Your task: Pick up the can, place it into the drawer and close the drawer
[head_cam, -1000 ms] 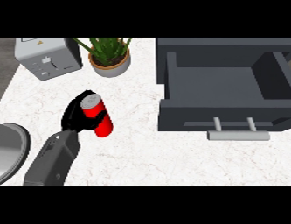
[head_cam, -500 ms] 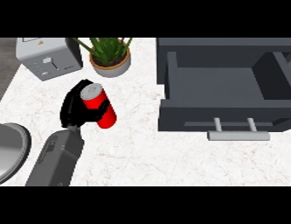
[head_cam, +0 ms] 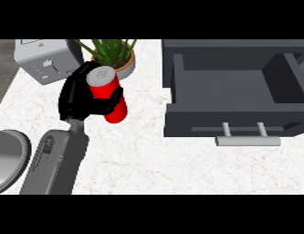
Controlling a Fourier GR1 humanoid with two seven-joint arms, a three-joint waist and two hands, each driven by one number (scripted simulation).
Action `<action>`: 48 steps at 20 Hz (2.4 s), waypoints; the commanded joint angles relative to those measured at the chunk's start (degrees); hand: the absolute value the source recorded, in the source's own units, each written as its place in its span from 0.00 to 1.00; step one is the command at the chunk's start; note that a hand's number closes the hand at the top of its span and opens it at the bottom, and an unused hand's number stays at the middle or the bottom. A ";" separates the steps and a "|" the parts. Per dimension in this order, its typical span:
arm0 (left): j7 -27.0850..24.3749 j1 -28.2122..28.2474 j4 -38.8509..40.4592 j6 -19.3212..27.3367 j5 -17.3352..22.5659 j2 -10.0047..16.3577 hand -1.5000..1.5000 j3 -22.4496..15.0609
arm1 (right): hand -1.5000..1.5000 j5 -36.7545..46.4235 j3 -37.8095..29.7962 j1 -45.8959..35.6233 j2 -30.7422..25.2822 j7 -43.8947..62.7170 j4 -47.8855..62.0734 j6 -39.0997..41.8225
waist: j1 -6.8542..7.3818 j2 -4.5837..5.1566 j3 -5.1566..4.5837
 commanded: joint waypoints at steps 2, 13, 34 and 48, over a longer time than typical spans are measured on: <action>6.44 -2.54 -6.91 7.64 -2.11 -0.29 1.00 -4.48 | 0.00 3.50 2.47 -3.12 0.16 0.38 1.41 -1.20 | 0.03 0.16 -0.01; 9.60 -16.49 -0.16 14.77 -3.62 -0.29 1.00 -7.05 | 0.00 3.10 1.85 -5.48 -0.67 1.25 1.70 -2.76 | -0.32 0.27 -0.02; 4.95 -43.70 26.86 27.40 9.86 -0.30 1.00 -13.77 | 0.00 2.44 4.07 -2.58 0.13 -0.31 0.09 -2.11 | -2.04 0.44 0.00; -0.69 -52.56 39.65 32.63 24.98 -0.30 1.00 -26.13 | 0.00 2.27 4.32 -6.90 -2.41 1.07 3.19 -1.97 | -3.93 0.84 0.08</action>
